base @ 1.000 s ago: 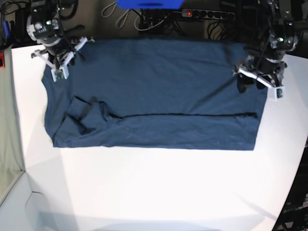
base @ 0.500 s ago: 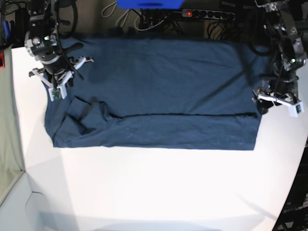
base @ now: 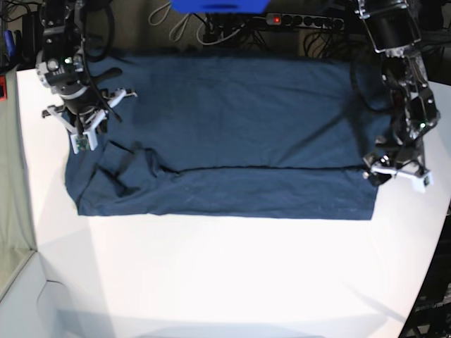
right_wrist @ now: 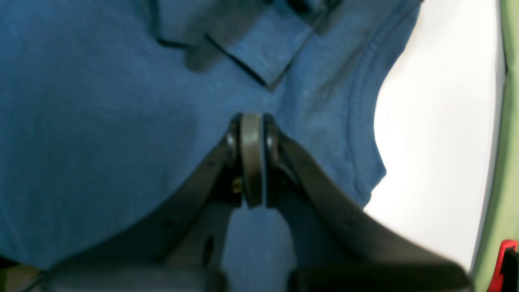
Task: Layout the t-shirt on the table in an organized manner, then fold the t-shirt properly
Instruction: 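Move the right gripper along the shirt edge and grasp the hem fold, then lift the shirt with both grippers and lay it flat again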
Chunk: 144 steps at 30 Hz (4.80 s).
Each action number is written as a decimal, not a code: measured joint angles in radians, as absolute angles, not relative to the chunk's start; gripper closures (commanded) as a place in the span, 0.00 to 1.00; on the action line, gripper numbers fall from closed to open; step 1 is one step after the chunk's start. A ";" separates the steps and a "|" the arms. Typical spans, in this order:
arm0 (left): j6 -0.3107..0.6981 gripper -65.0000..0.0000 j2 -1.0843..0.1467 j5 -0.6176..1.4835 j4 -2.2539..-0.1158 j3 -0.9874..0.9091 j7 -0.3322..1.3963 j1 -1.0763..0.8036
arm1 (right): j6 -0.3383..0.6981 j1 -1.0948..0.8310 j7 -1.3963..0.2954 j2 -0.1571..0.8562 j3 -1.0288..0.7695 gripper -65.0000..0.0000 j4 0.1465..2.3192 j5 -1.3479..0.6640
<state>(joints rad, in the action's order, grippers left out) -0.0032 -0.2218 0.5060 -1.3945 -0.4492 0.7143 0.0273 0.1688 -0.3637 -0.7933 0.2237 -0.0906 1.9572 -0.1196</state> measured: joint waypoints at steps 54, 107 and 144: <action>-0.008 1.00 -0.212 0.513 -1.458 -0.423 0.718 0.114 | 0.169 -0.146 -0.904 0.199 -0.092 1.00 1.896 -0.116; -0.008 1.00 -0.210 0.505 -1.460 -0.417 0.722 0.131 | 0.168 0.002 -0.931 0.127 0.048 0.55 1.604 -0.117; -0.012 1.00 -0.213 0.505 -1.111 -0.414 0.620 0.445 | 0.170 0.518 -0.647 0.158 0.200 1.00 1.117 -0.130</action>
<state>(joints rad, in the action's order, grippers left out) -0.0116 -0.2134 0.5045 -1.1107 -0.4145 0.6205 0.4446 0.1699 0.5182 -0.6472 0.1577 0.2001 1.1172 -0.1295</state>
